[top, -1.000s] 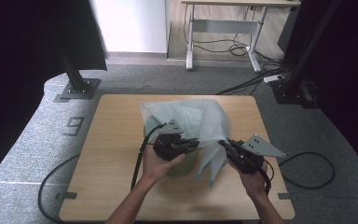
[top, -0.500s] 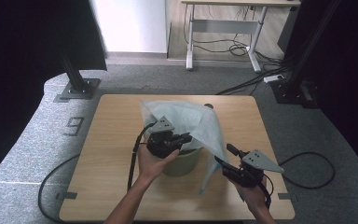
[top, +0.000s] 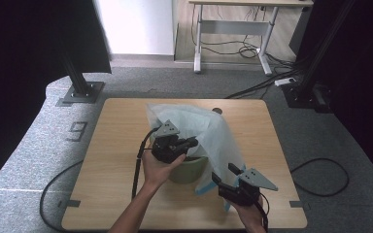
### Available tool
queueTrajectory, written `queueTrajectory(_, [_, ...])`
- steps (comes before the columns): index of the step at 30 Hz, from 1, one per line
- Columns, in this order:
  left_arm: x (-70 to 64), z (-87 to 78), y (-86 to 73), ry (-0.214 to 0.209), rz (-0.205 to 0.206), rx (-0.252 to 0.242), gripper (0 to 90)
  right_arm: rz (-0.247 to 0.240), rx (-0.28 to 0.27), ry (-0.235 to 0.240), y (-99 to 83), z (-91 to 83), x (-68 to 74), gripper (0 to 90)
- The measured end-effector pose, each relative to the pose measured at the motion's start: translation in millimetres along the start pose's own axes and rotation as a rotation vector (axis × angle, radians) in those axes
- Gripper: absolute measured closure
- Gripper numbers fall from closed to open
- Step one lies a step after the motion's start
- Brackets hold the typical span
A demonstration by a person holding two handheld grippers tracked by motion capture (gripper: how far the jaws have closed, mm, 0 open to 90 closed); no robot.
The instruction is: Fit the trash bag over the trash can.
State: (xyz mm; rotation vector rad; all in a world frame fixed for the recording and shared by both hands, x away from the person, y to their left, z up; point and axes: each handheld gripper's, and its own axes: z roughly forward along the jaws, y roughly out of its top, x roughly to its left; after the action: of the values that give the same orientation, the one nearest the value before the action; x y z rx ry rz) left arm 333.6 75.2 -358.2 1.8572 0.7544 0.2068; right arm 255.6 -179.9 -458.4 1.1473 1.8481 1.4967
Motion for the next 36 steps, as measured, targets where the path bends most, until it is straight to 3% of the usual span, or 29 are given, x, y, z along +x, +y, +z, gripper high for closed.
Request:
queueTrajectory(6, [1.6, -1.6, -2.7, -0.009, -0.003, 0.006, 89.8, 0.05, 0.015, 0.008, -6.8, 20.7, -3.3, 24.0])
queueTrajectory(13, [1.9, -4.7, -8.6, -0.016, -0.005, 0.005, 89.8, 0.031, 0.009, 0.014, -4.0, 33.8, 9.7, 23.7])
queueTrajectory(16, [1.1, -6.1, -11.0, -0.023, -0.006, 0.006, 89.8, 0.011, 0.015, -0.014, -4.7, 39.6, 11.7, 35.6])
queueTrajectory(19, [0.6, -7.6, -13.8, -0.033, -0.006, 0.007, 89.8, -0.003, 0.019, 0.015, -6.5, 43.2, 7.7, 57.5])
queueTrajectory(21, [-0.3, -7.8, -15.3, -0.038, -0.004, 0.011, 89.8, -0.023, 0.014, -0.004, -7.1, 43.6, 5.2, 69.6])
queueTrajectory(27, [-3.1, -6.4, -17.4, -0.048, 0.003, 0.022, 89.8, -0.067, -0.031, -0.036, -1.8, 33.7, -2.6, 87.5])
queueTrajectory(32, [-6.1, -6.5, -19.2, -0.064, 0.007, 0.031, 89.8, -0.087, -0.106, -0.072, 16.6, 10.1, -13.7, 88.3])
queueTrajectory(36, [-12.3, -2.7, -18.5, -0.089, 0.016, 0.038, 89.8, -0.136, -0.186, -0.098, 41.4, -12.6, -15.6, 88.4])
